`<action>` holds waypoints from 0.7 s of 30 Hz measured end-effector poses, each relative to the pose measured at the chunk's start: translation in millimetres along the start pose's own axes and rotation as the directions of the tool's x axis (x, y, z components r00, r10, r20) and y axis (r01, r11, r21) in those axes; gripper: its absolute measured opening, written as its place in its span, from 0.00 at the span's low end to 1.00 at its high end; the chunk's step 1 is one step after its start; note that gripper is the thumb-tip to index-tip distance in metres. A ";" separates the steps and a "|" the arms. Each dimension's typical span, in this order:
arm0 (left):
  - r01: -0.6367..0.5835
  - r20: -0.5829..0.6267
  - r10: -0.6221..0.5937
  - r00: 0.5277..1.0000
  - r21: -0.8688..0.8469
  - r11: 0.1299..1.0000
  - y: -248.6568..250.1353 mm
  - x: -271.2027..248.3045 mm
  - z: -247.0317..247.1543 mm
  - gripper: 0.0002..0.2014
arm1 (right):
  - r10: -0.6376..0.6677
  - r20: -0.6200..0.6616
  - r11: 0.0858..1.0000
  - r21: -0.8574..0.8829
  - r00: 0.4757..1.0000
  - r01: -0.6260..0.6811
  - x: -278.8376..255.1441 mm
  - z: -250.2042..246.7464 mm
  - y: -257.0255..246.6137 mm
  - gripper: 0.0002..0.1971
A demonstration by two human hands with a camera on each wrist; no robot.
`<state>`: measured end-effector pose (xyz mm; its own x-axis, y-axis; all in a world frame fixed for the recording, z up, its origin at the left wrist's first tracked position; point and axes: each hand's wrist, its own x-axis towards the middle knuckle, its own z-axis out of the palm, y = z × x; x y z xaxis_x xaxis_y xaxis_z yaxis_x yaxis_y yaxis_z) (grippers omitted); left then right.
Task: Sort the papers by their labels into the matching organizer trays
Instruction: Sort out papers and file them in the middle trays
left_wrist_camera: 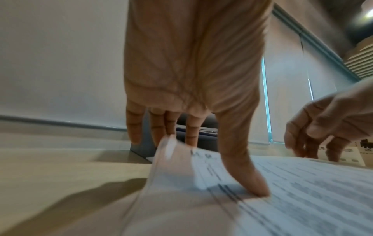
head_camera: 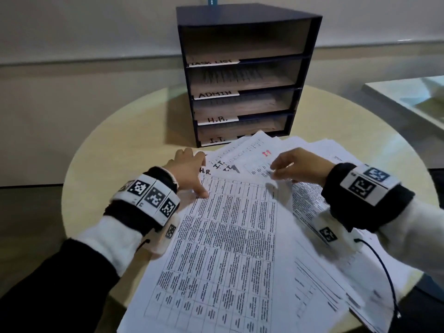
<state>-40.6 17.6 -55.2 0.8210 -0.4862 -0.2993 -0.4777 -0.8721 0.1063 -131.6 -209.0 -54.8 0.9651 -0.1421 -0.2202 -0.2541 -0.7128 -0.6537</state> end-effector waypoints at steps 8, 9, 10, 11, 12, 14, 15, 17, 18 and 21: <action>-0.174 -0.325 -0.010 0.945 -0.531 0.829 1.9 -13.3 -8.4 0.08 | 0.017 -0.025 0.996 0.084 1.000 -0.015 1.2 0.7 4.9 0.15; -0.188 -0.355 -0.049 0.934 -0.604 0.775 1.5 -14.4 -10.5 0.08 | 0.047 -0.081 0.983 0.182 0.996 -0.031 2.1 -1.0 6.0 0.15; -0.217 -0.390 -0.091 0.916 -0.674 0.706 1.0 -15.6 -13.6 0.07 | 0.083 -0.126 0.954 0.298 0.989 -0.043 1.8 -3.4 6.5 0.15; -0.220 -0.402 -0.152 0.903 -0.736 0.640 -0.5 -14.0 -15.1 0.06 | 0.122 -0.150 0.909 0.414 0.981 -0.050 1.5 -6.2 8.4 0.15; -0.228 -0.410 -0.207 0.888 -0.785 0.577 -2.1 -9.7 -15.7 0.08 | 0.155 -0.148 0.859 0.509 0.977 -0.059 -0.4 -8.9 10.0 0.14; -0.218 -0.383 -0.341 0.858 -0.874 0.433 -6.6 1.4 -19.8 0.12 | 0.174 -0.059 0.776 0.623 0.983 -0.100 -5.0 -12.6 12.9 0.10; -0.210 -0.334 -0.406 0.851 -0.924 0.321 -6.9 5.5 -23.3 0.13 | 0.158 0.003 0.757 0.642 0.987 -0.123 -6.5 -13.1 14.9 0.07; -0.213 -0.254 -0.468 0.847 -0.967 0.139 -9.3 20.4 -25.5 0.11 | 0.124 0.080 0.745 0.651 0.989 -0.146 -7.6 -13.1 21.5 0.03; -0.181 -0.169 -0.462 0.870 -0.983 0.018 -8.2 23.3 -30.2 0.05 | 0.119 0.091 0.740 0.656 0.989 -0.149 -7.8 -13.2 23.8 0.06; -0.086 -0.032 -0.415 0.909 -0.990 -0.112 3.2 28.4 -29.6 0.18 | 0.169 0.077 0.727 0.663 0.983 -0.177 -7.5 -16.4 28.4 0.10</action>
<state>-9.5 -0.6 -35.3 0.9548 -0.0817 -0.2858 0.2923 0.0842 0.9526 -145.0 -239.4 -59.8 0.9006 -0.2071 -0.3822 -0.3977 -0.0379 -0.9167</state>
